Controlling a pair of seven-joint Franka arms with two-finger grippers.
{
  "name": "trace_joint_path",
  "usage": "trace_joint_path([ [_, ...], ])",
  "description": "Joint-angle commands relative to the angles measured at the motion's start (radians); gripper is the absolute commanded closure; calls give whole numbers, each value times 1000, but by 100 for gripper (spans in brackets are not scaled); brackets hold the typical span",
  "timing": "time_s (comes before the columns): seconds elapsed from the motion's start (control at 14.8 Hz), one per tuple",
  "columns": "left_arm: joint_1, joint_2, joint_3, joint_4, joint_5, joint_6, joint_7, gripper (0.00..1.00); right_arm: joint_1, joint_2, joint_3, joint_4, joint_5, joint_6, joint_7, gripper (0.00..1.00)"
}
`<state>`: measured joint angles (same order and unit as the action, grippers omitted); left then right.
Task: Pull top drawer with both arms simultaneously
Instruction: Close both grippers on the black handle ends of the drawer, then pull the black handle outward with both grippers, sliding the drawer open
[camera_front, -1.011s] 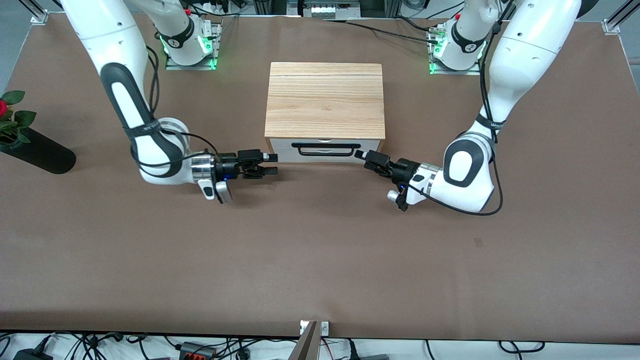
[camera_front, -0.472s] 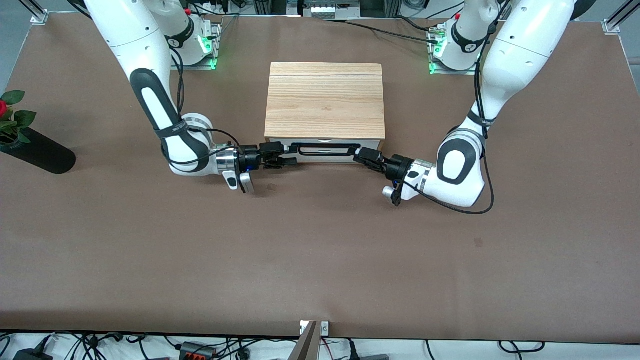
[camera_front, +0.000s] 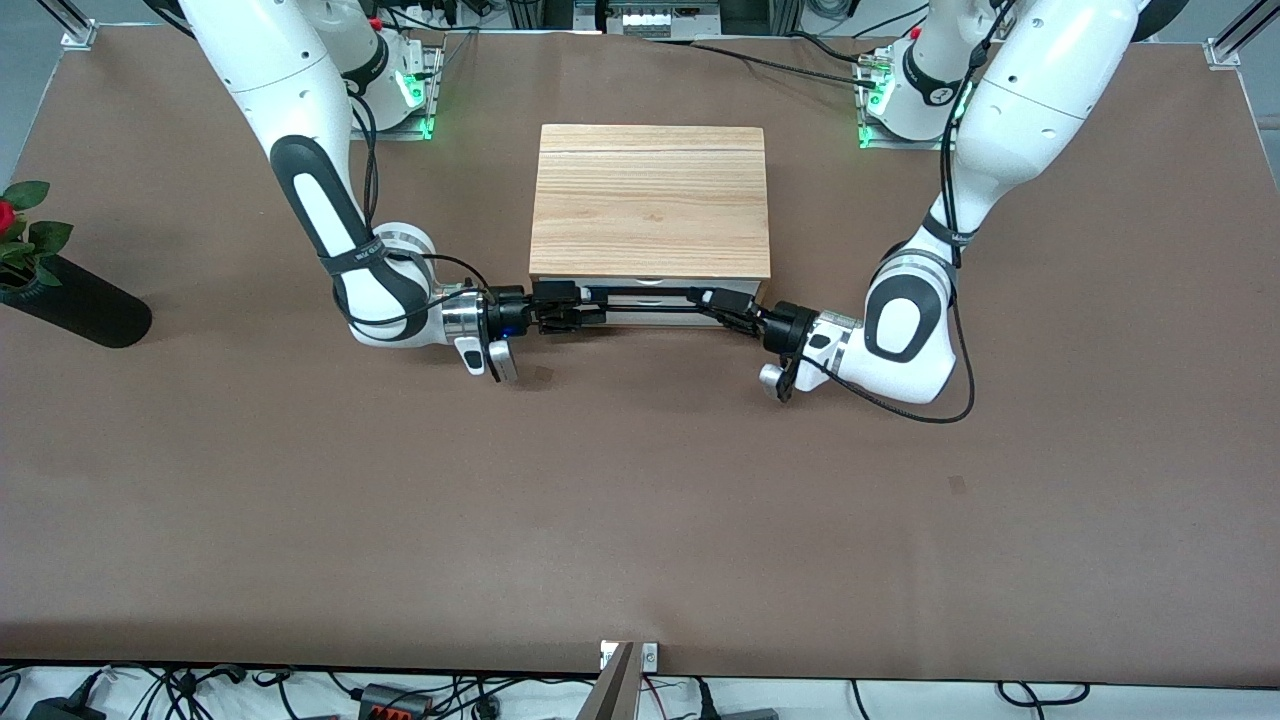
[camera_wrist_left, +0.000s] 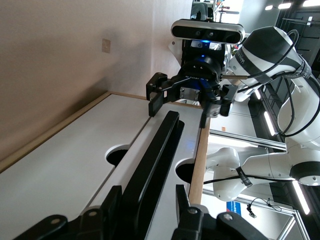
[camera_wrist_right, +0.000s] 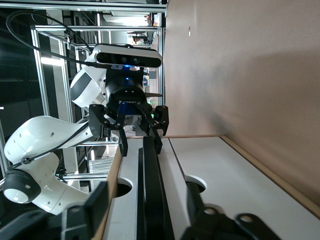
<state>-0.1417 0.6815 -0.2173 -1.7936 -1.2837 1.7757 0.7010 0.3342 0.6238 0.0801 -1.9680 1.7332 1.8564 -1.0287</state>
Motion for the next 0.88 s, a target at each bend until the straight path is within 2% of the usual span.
trace_joint_path([
  [0.0,-18,7,1,-15,-51,14,38,53,26,-18,-2,-25,28,49,-31,42],
  [0.27,-18,10,1,-38,-60,13,64,61,37,-18,-2,-25,29,66,-30,69],
  [0.47,-10,10,1,-55,-63,13,86,73,37,-18,-2,-25,29,64,-28,83],
  [0.54,-9,10,1,-58,-63,13,86,80,37,-18,-2,-23,29,66,-28,86],
  [0.61,-9,10,1,-58,-68,13,86,82,37,-19,-2,-23,29,66,-28,86],
  [0.81,-12,12,3,-53,-133,13,74,84,35,-23,-2,-17,29,66,-28,87],
])
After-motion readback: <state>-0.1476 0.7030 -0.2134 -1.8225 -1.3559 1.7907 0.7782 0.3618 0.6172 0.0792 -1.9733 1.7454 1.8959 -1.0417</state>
